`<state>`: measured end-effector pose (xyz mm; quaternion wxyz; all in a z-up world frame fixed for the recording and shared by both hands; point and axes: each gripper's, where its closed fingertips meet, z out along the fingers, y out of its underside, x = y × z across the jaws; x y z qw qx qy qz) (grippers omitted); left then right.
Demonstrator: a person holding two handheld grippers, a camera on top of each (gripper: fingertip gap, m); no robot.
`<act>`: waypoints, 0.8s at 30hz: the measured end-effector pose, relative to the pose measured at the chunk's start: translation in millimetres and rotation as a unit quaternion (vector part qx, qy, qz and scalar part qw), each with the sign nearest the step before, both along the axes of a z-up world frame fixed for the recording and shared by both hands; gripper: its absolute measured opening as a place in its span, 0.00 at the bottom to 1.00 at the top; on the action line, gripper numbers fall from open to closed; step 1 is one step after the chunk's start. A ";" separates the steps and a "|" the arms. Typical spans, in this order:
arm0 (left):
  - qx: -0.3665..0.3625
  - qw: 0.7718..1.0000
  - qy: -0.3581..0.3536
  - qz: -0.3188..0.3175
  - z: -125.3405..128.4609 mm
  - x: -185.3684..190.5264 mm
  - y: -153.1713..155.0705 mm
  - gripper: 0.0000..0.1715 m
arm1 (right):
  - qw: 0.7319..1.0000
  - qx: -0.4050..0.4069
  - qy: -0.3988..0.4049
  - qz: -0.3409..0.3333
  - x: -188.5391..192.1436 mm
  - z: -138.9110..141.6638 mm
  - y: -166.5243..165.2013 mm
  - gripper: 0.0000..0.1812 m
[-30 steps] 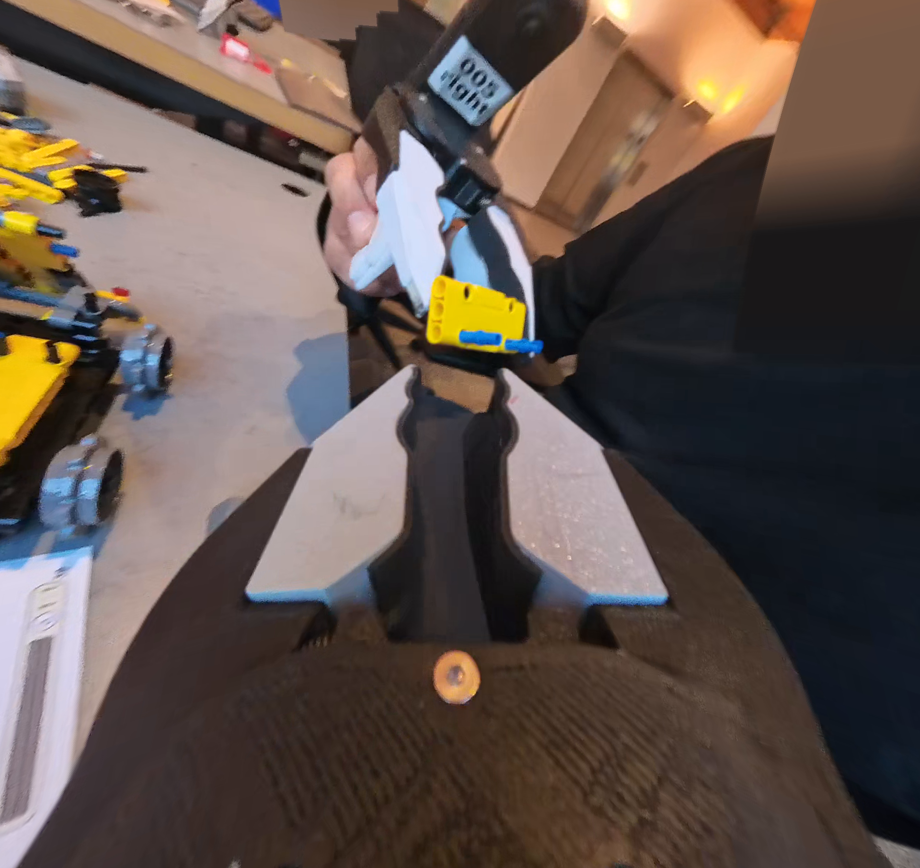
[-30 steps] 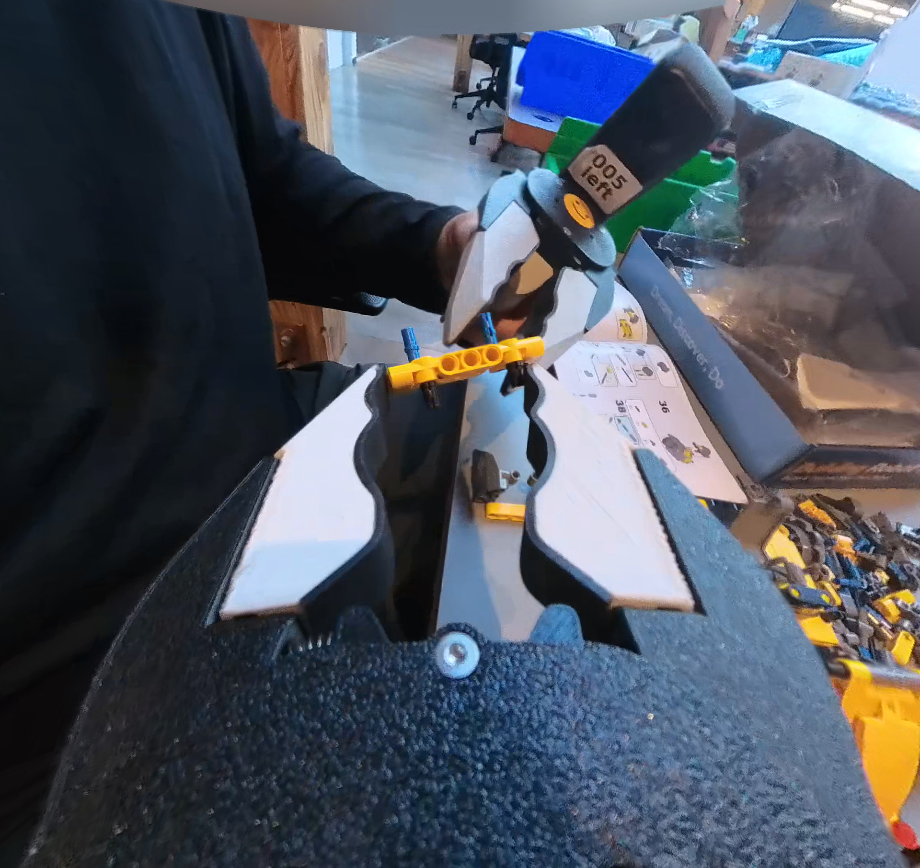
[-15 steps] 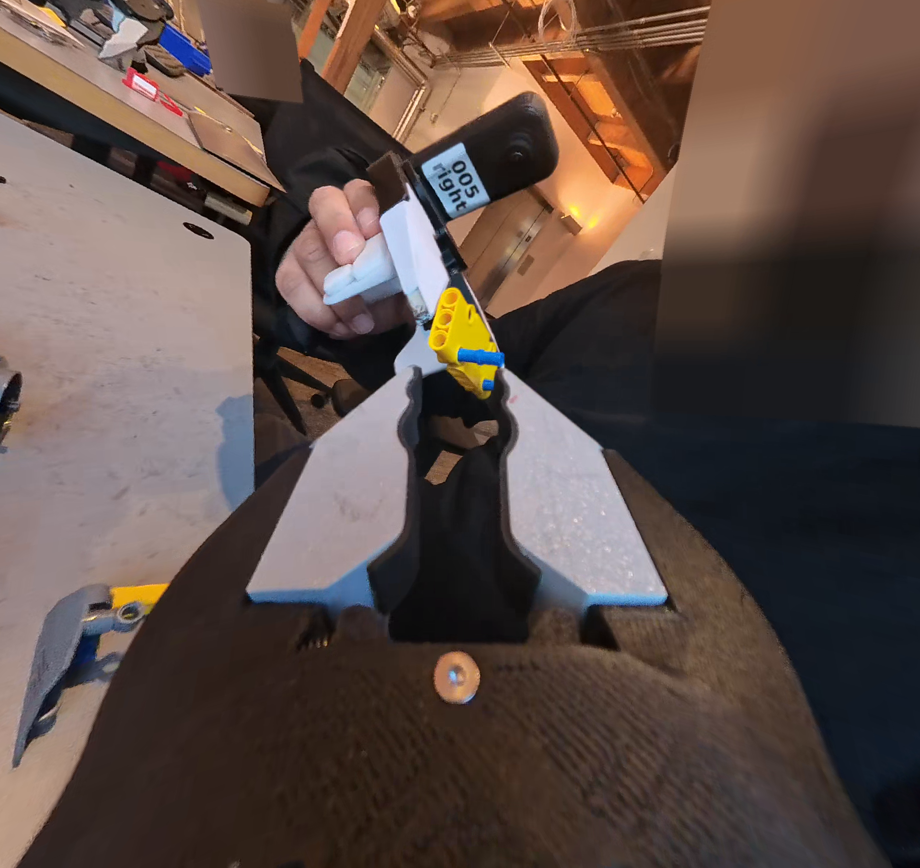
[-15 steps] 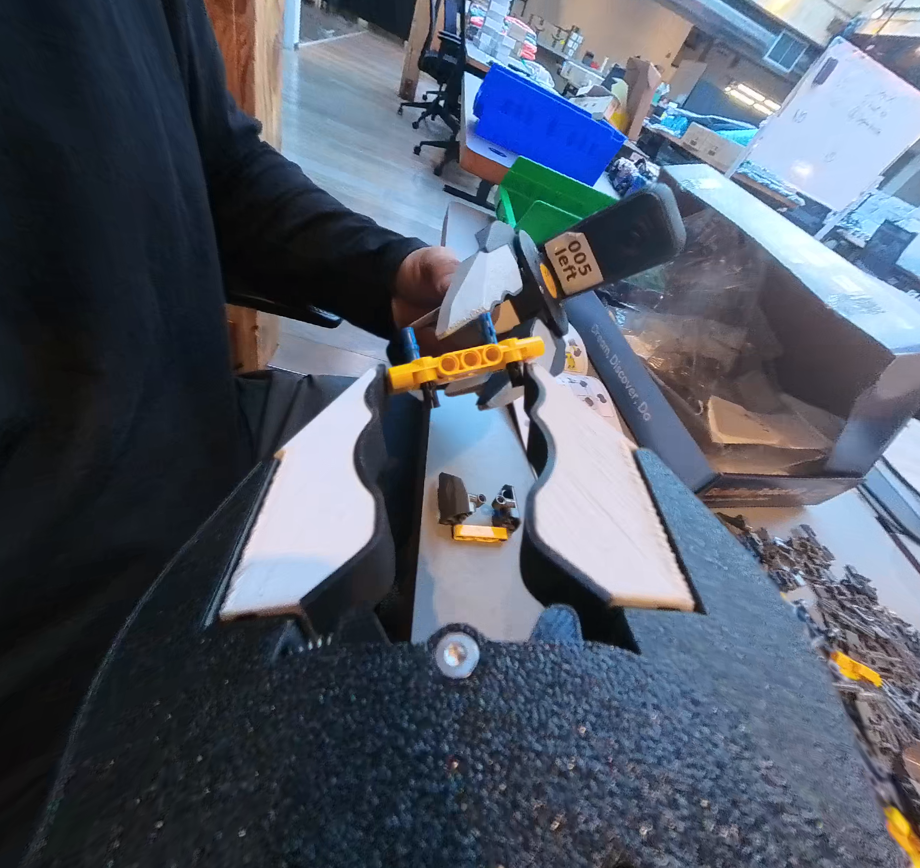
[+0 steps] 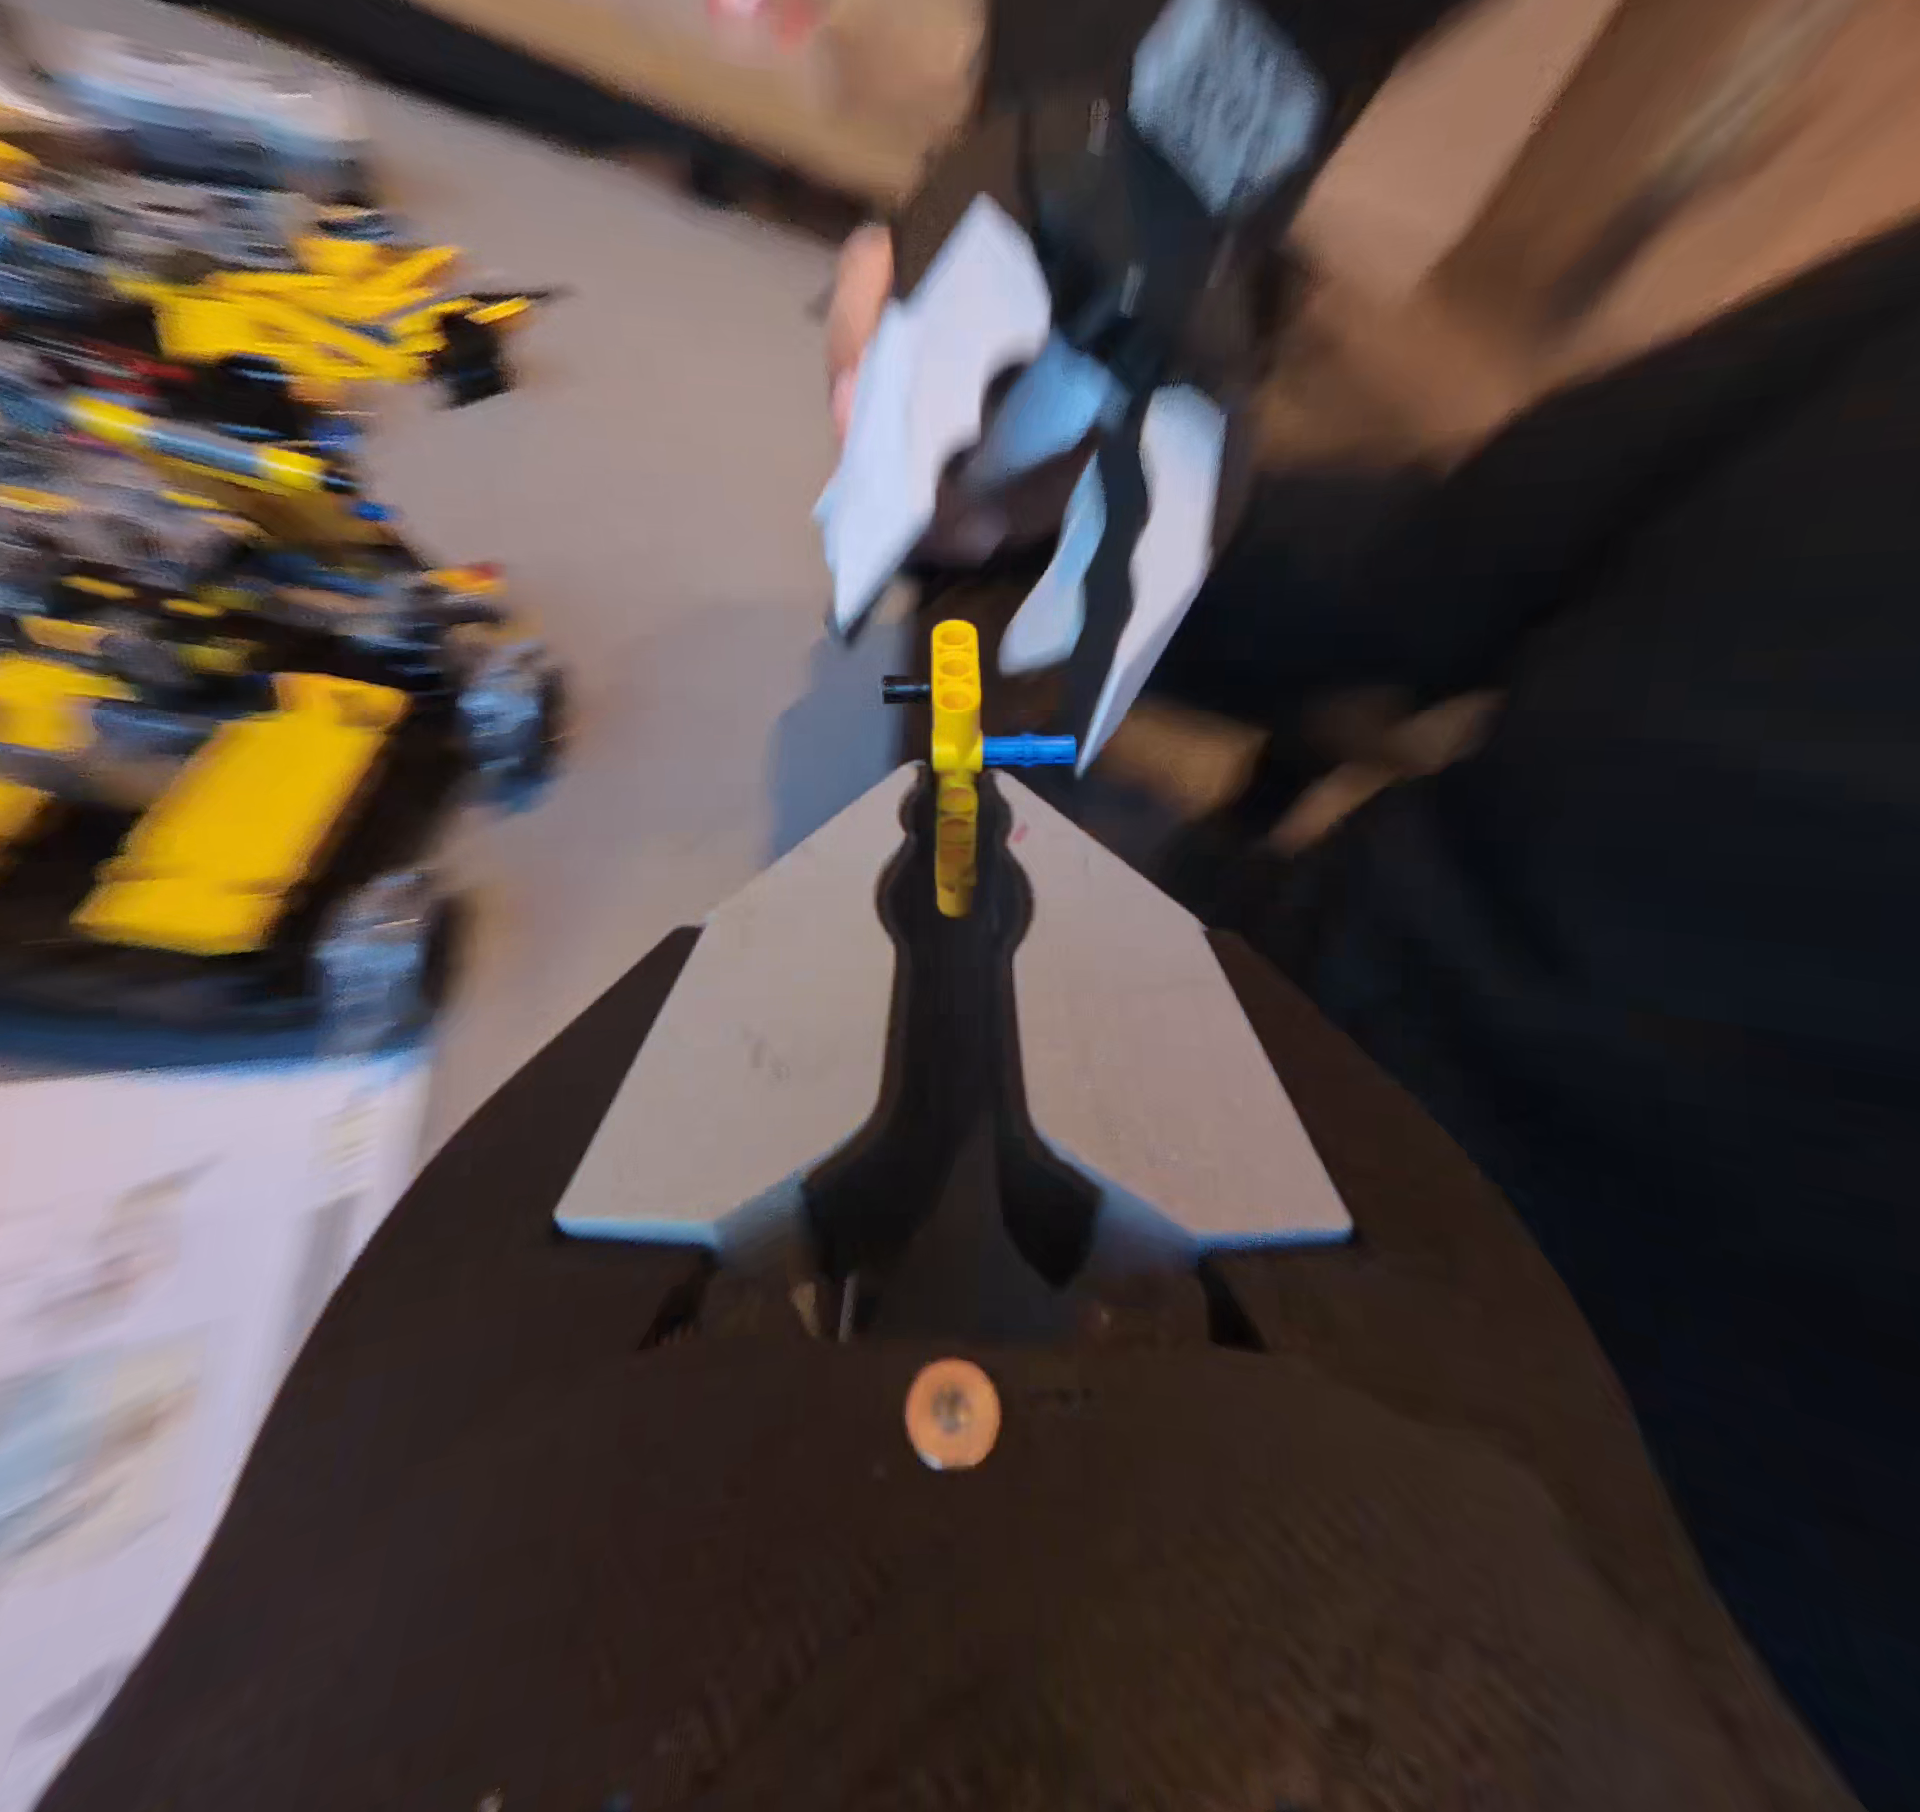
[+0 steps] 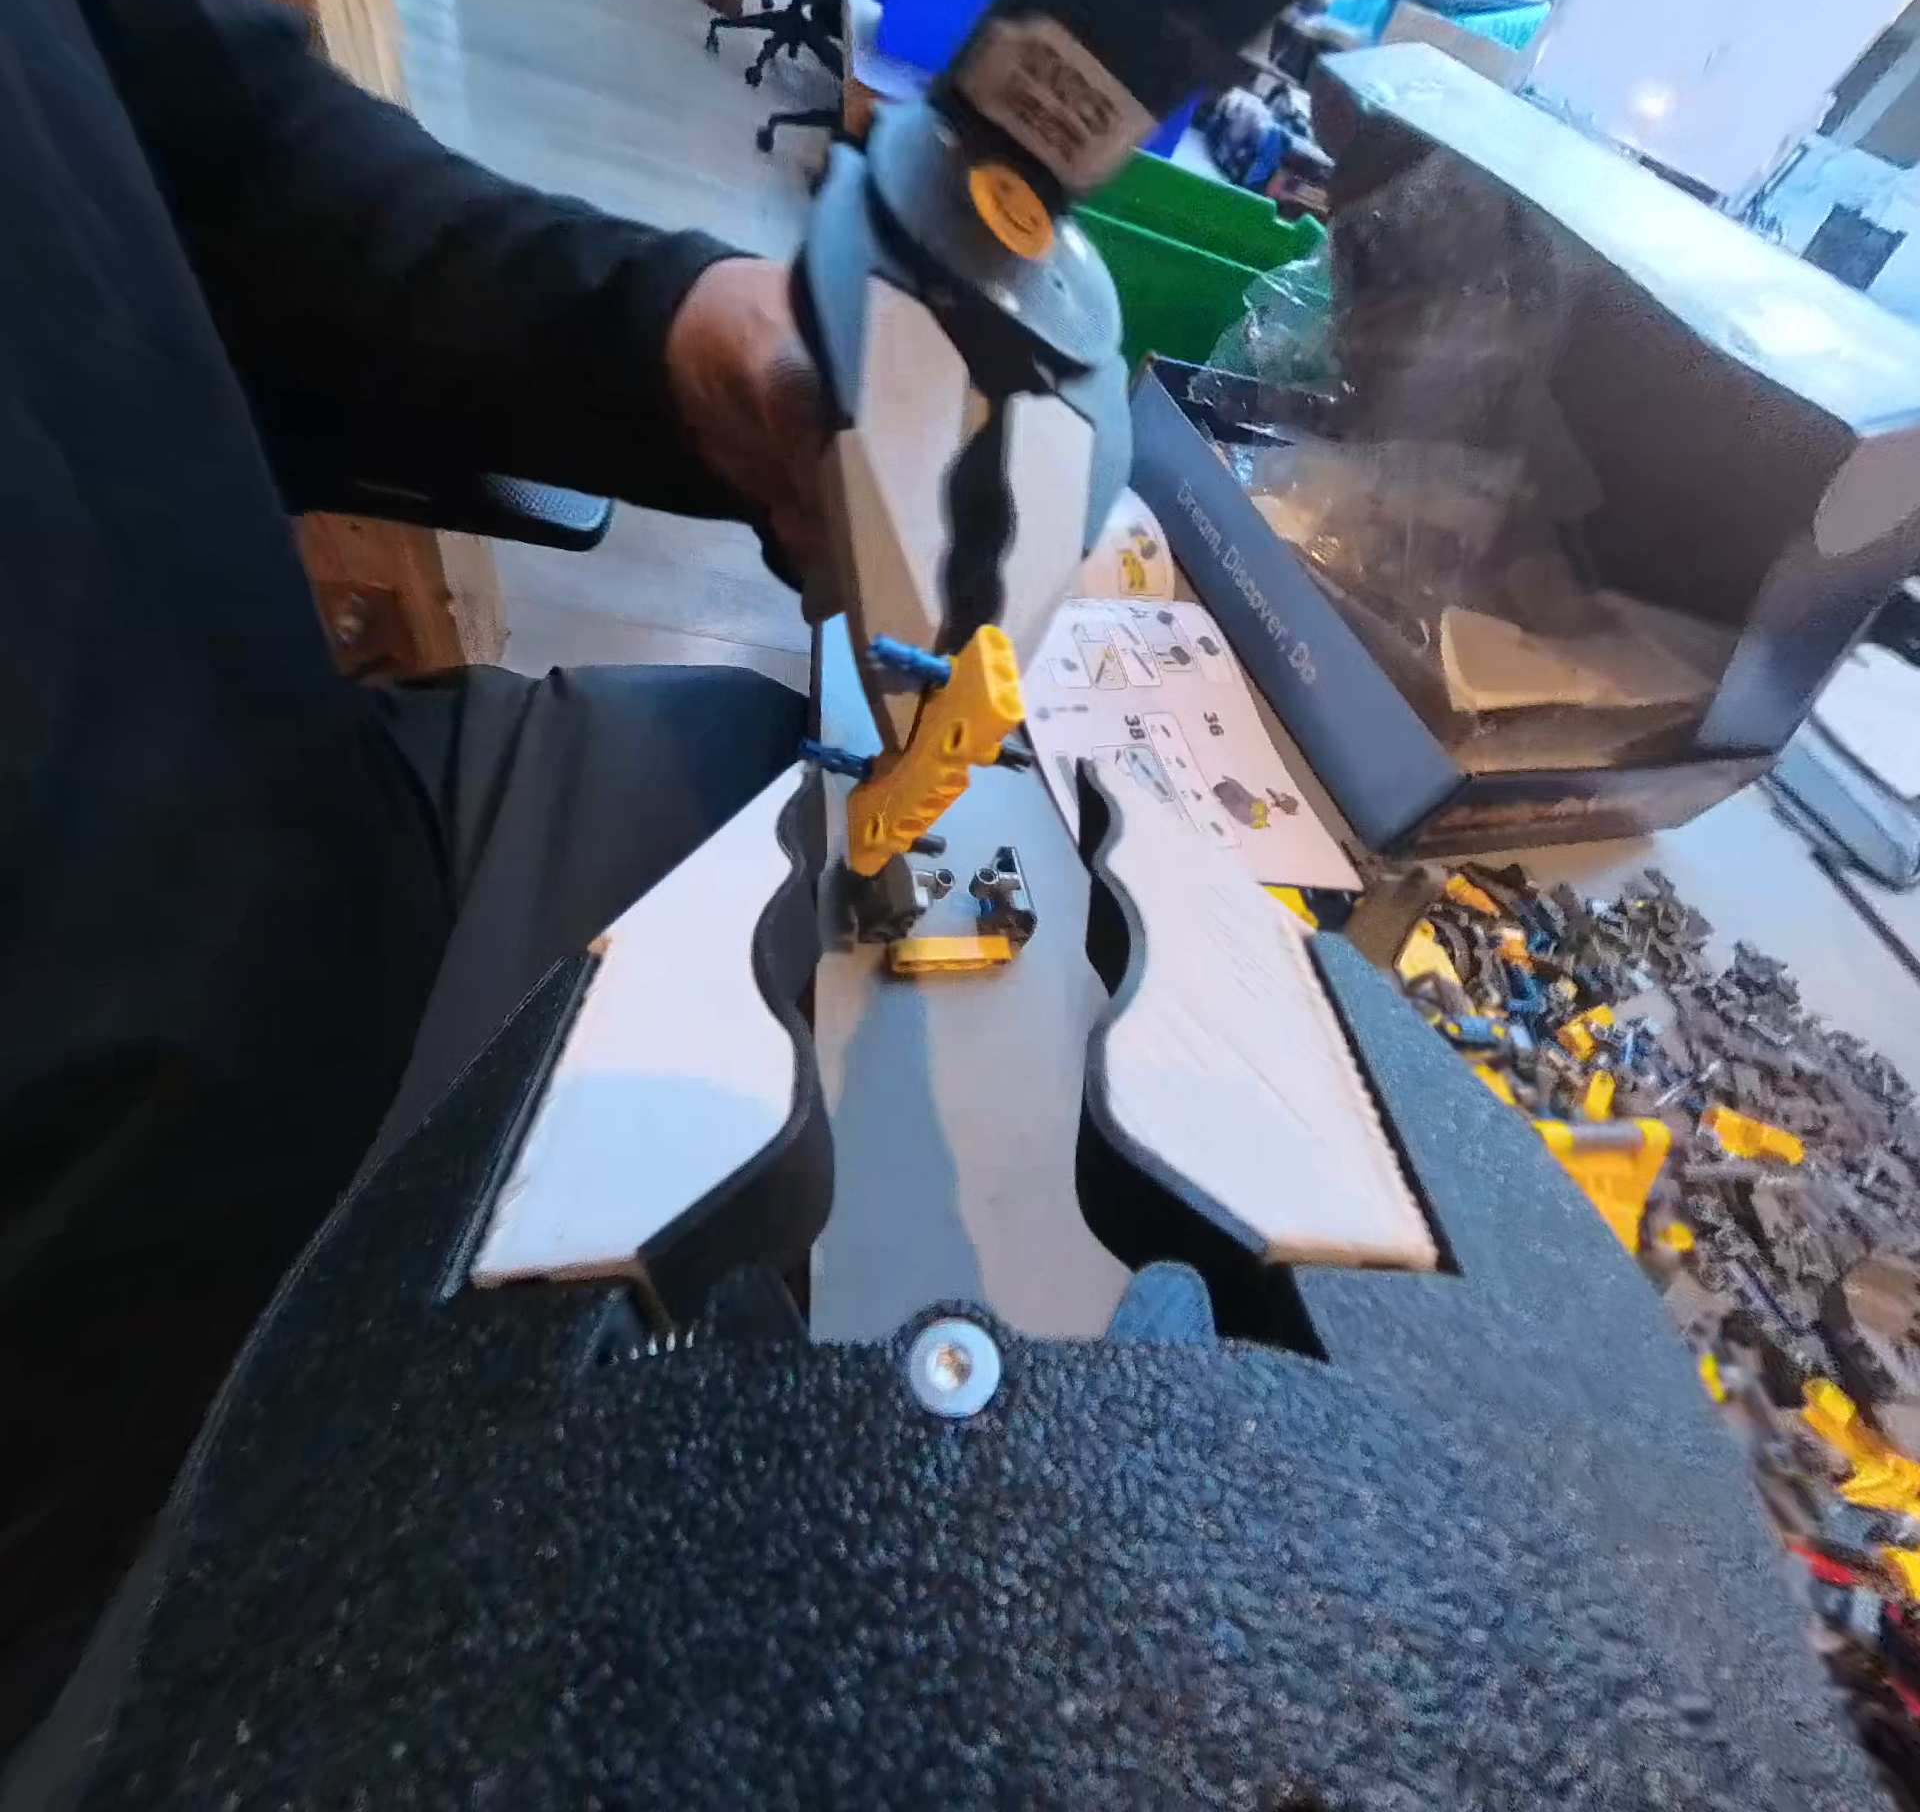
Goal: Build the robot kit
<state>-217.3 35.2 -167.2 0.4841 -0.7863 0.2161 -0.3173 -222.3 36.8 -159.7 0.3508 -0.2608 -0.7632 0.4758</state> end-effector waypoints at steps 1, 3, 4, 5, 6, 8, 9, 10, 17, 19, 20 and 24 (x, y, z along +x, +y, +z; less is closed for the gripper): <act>0.009 0.998 0.063 0.013 -4.9 -3.1 1.5 0.03 | 1.000 -0.015 -0.007 -0.002 0.0 1.0 3.0 0.27; 0.027 0.985 0.171 0.030 -11.5 -6.3 3.8 0.03 | 0.999 -0.033 -0.013 0.005 0.2 3.4 0.8 0.27; 0.043 0.976 0.210 0.039 -11.2 -6.5 5.3 0.03 | 0.999 -0.029 -0.015 0.007 -0.2 2.4 -2.0 0.26; 0.062 0.968 0.238 0.047 -9.0 -5.5 6.6 0.03 | 1.000 -0.019 -0.020 0.007 -1.0 -1.0 -4.6 0.27; 0.078 0.961 0.261 0.053 -6.8 -4.2 7.4 0.03 | 1.000 -0.006 -0.025 0.003 -2.4 -5.5 -6.2 0.27; 0.103 0.942 0.313 0.066 -6.4 -5.1 8.4 0.03 | 0.999 0.015 -0.024 -0.019 -7.4 -10.8 -4.8 0.25; 0.115 0.929 0.344 0.074 -7.4 -7.3 9.2 0.03 | 0.999 0.021 -0.013 -0.027 -8.9 -9.7 -4.1 0.22; 0.126 0.916 0.372 0.081 -7.9 -9.2 10.0 0.03 | 0.999 0.027 -0.001 -0.032 -9.2 -7.1 -3.8 0.22; 0.128 0.883 0.442 0.097 -16.5 -19.1 12.8 0.04 | 0.980 0.177 0.053 -0.079 -10.9 -7.4 0.7 0.21; 0.121 0.877 0.454 0.098 -21.0 -22.6 13.3 0.04 | 0.969 0.224 0.059 -0.085 -11.0 -10.7 0.6 0.18; 0.118 0.875 0.458 0.099 -22.6 -23.4 13.6 0.04 | 0.965 0.241 0.058 -0.085 -11.1 -13.5 0.2 0.16; 0.107 0.873 0.465 0.097 -27.9 -23.6 14.0 0.04 | 0.959 0.266 0.046 -0.091 -14.2 -23.6 0.9 0.16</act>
